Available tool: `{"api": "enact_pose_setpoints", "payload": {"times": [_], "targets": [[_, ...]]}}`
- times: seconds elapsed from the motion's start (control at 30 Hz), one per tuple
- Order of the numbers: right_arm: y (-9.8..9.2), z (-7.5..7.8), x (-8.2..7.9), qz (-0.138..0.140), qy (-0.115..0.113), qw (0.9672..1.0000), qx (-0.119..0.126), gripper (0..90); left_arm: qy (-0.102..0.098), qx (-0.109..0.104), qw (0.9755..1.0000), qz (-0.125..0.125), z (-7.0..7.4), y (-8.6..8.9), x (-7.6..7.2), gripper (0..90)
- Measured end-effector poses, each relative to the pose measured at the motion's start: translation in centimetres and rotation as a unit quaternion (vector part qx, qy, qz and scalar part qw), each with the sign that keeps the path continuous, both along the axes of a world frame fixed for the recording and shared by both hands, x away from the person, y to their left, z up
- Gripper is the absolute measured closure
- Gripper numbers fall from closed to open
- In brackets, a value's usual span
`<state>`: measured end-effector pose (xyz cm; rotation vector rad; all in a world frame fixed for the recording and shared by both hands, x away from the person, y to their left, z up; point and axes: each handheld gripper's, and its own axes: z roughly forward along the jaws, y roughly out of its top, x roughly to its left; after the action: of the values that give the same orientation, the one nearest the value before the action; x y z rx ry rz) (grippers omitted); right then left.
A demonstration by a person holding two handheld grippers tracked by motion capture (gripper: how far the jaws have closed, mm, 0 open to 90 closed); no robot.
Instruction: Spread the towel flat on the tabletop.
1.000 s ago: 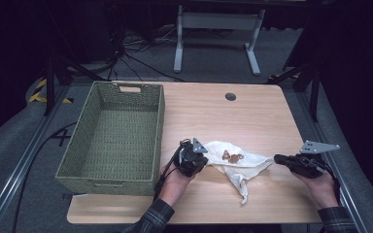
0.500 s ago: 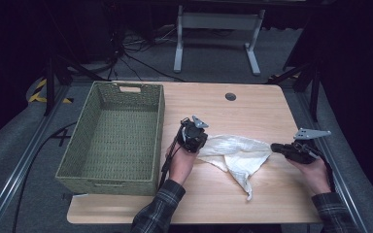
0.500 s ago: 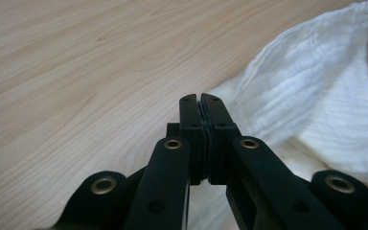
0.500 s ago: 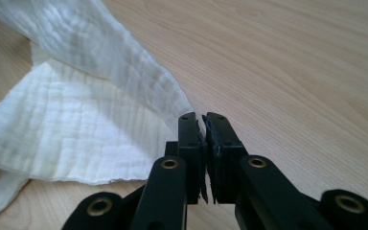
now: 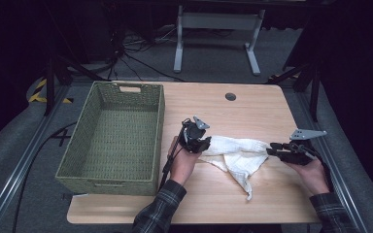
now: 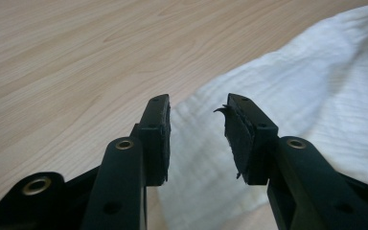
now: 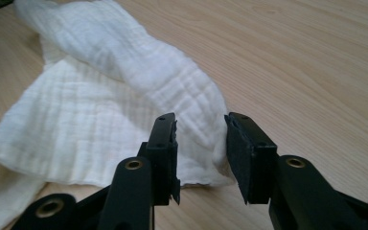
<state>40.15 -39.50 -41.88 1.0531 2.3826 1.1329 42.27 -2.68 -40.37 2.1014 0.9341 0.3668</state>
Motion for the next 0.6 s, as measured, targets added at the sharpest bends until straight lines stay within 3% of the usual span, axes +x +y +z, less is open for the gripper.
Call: {"api": "enact_pose_setpoints", "payload": {"times": [0.2, 0.33, 0.43, 0.6], "targets": [[1.7, 0.6, -1.4, 0.027, 0.008, 0.9995, 0.015, 62.1, 0.015, -0.009, 0.9987, -0.048, -0.7, -0.5, -2.0, 62.0], [3.7, 0.5, -2.3, 0.062, 0.018, 0.9974, 0.031, 62.5, 0.029, -0.003, 0.9967, -0.075, -1.6, -1.2, -3.2, 63.2], [4.9, 0.2, -2.8, 0.083, 0.03, 0.9954, 0.038, 62.7, 0.042, 0.006, 0.9935, -0.106, -2.3, -1.9, -3.7, 63.1], [6.8, -0.3, -3.7, 0.109, 0.041, 0.9926, 0.036, 62.6, 0.045, 0.024, 0.9902, -0.13, -3.7, -3.3, -3.8, 60.8]]}}
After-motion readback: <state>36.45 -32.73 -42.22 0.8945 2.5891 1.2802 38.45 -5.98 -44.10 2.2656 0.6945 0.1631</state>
